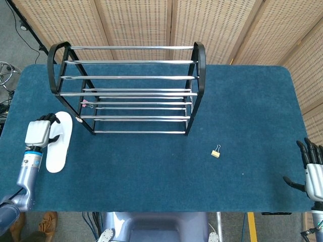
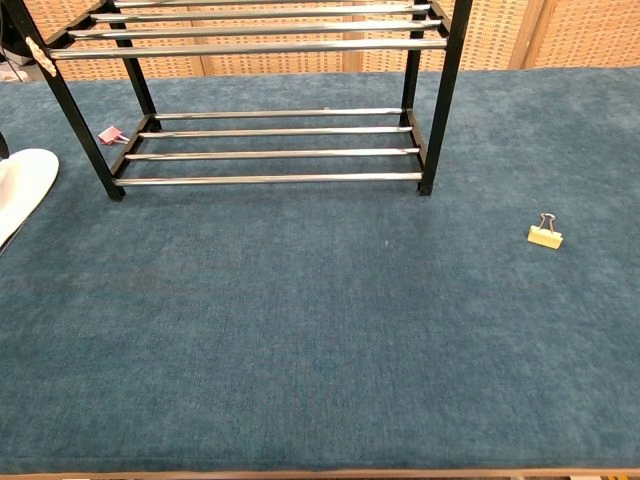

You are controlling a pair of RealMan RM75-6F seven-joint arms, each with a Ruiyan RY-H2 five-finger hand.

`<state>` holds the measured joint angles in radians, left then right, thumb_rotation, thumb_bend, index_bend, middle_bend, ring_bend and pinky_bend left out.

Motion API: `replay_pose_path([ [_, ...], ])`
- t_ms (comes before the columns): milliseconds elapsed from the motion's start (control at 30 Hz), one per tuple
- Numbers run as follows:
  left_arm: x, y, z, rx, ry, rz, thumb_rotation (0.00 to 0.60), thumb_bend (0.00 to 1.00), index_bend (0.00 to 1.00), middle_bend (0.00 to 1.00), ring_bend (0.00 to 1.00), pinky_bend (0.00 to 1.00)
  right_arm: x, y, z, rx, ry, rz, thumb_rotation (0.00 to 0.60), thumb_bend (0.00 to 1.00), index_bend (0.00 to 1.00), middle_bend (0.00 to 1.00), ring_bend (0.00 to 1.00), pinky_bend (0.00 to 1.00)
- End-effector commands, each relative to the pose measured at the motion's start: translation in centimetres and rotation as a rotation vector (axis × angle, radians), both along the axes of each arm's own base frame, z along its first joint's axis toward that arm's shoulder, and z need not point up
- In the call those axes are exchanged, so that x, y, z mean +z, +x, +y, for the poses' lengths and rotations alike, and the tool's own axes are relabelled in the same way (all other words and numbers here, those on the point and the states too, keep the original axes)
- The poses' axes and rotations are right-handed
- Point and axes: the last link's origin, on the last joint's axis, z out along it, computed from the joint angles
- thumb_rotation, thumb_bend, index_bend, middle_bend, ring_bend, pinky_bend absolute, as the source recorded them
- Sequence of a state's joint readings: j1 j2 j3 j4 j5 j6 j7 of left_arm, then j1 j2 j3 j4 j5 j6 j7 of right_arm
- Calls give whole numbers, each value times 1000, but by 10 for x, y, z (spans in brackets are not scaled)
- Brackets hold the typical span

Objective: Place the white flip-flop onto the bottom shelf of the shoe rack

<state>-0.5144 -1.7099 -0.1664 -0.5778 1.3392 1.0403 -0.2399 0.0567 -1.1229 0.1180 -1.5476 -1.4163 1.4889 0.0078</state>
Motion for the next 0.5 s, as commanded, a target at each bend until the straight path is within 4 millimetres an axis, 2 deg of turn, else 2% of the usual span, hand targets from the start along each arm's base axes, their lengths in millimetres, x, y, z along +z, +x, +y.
replay_pose_path([
  [33, 0, 0, 0, -3, 2, 4, 600, 372, 502, 369, 358, 500, 0, 0, 0, 0, 2, 0, 600, 0, 0, 0, 0, 0],
  [200, -2, 0, 0, -5, 3, 4, 600, 438, 553, 409, 392, 532, 0, 0, 0, 0, 4, -2, 600, 0, 0, 0, 0, 0],
  [500, -5, 0, -3, -26, 8, -8, 600, 470, 659, 496, 482, 621, 0, 0, 1, 1, 7, -7, 600, 0, 0, 0, 0, 0],
])
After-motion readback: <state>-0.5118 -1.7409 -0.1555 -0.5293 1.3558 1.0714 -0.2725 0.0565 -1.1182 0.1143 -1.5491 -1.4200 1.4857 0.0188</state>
